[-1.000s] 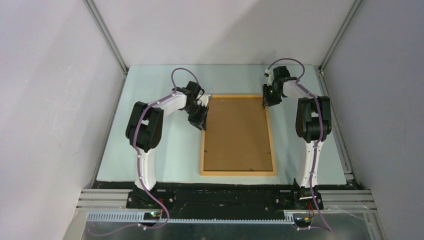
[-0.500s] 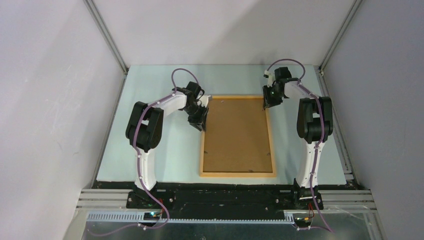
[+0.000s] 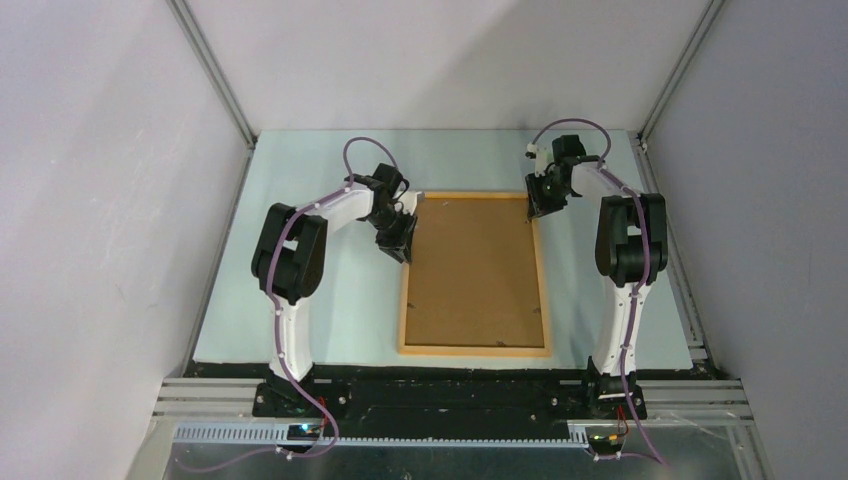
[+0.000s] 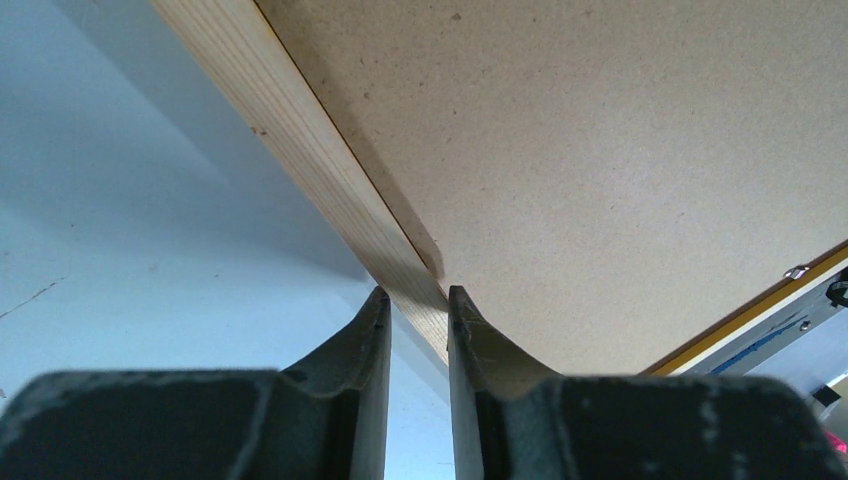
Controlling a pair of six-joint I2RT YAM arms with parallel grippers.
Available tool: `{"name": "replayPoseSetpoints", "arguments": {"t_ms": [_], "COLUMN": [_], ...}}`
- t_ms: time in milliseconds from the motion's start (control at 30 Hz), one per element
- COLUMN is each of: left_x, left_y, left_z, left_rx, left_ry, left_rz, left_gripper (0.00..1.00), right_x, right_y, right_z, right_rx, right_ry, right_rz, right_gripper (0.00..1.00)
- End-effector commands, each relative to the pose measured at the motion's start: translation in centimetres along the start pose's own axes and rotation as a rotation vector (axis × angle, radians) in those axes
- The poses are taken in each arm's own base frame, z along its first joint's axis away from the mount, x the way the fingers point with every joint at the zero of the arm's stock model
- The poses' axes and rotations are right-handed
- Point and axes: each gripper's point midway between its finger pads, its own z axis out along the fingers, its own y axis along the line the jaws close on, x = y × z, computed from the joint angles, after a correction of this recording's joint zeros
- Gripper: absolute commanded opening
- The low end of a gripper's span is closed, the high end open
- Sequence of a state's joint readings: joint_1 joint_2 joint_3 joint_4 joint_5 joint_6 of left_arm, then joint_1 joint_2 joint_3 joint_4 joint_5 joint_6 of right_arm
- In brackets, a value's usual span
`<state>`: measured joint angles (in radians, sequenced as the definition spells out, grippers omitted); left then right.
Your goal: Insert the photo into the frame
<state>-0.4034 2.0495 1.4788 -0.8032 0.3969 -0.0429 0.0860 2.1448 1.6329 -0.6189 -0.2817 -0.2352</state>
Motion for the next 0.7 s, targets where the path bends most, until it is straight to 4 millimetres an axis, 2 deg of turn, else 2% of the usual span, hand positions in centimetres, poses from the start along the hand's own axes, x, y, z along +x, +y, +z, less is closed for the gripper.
{"name": "replayPoseSetpoints", "arguments": {"t_ms": [0, 200, 433, 533, 567, 600, 667], "left_x": [-0.1, -0.1, -0.1, -0.2, -0.2, -0.2, -0.2], "left_y": [-1.5, -1.6, -1.6, -1.7, -1.7, -1.7, -1.8], "left_z": [-1.4, -1.5, -1.7, -1.8, -1.8, -1.8, -1.8], "left_rx": [0.039, 0.038, 0.037, 0.039, 0.04, 0.04, 0.043], "left_ry": [-0.018, -0.02, -0.026, -0.027, -0.029, -0.029, -0.028], "left_rz": [0.072, 0.073, 0.075, 0.077, 0.078, 0.077, 0.077], "left_gripper": [0.0, 0.0, 0.0, 0.0, 0.0, 0.0, 0.0], "right_x": [1.8, 0.7, -0.8, -1.0, -0.5, -0.6, -0.1], "right_y": [0.8, 0.5, -0.5, -0.2, 0.0, -0.7, -0.5], "right_z": [-1.1, -1.8, -3.8, -5.0, -5.1, -6.0, -6.8], "right_rx": [-0.032, -0.032, -0.053, -0.066, -0.071, -0.065, -0.07], "right_ry": [0.066, 0.03, -0.03, -0.052, -0.046, -0.067, -0.078], "right_rz": [-0.006, 0.039, 0.138, 0.146, 0.152, 0.165, 0.169], "right_gripper": [0.34, 0.39, 0.49, 0.51, 0.52, 0.53, 0.53]}}
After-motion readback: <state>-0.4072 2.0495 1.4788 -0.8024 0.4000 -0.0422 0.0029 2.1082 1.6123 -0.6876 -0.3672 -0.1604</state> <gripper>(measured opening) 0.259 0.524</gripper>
